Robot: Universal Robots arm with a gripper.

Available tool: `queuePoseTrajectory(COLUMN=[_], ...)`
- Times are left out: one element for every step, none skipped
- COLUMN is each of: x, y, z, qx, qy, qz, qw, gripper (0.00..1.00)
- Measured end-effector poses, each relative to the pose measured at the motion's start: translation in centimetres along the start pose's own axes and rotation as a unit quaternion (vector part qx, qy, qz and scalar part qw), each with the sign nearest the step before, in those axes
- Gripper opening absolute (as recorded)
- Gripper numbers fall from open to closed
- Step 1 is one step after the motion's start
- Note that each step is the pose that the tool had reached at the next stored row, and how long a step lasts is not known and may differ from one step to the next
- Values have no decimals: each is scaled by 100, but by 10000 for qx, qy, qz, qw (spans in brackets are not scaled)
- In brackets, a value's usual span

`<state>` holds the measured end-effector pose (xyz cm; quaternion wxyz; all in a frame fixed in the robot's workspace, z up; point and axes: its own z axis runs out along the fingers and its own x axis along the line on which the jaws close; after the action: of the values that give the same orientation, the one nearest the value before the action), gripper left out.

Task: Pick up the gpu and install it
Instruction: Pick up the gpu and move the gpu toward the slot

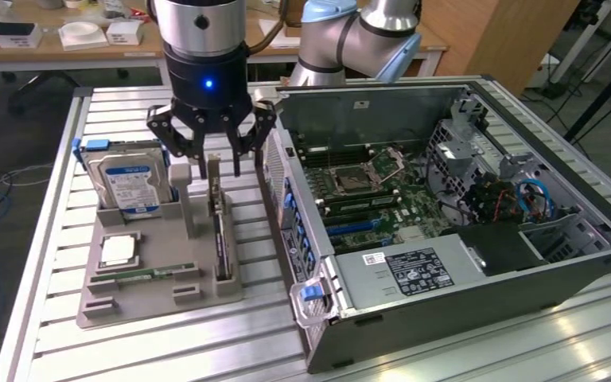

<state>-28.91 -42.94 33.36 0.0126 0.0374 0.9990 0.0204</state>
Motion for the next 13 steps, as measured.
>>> queuePoseTrajectory(x=[0, 1, 1, 1, 1, 1, 1, 1, 2, 2, 2, 2, 2], y=[-1, -1, -1, -1, -2, -2, -2, -2, -3, -3, -3, -4, -4], z=[7, 14, 20, 28, 37, 44, 51, 57, 64, 71, 79, 87, 93], qx=[0, 0, 0, 0, 0, 0, 0, 0, 0, 0, 0, 0, 0], qy=[0, 0, 0, 0, 0, 0, 0, 0, 0, 0, 0, 0, 0], qz=[0, 0, 0, 0, 0, 0, 0, 0, 0, 0, 0, 0, 0], qw=[10000, 10000, 10000, 10000, 10000, 10000, 10000, 10000, 10000, 10000, 10000, 10000, 10000], gripper=[47, 47, 47, 47, 47, 47, 47, 47, 47, 47, 47, 47, 47])
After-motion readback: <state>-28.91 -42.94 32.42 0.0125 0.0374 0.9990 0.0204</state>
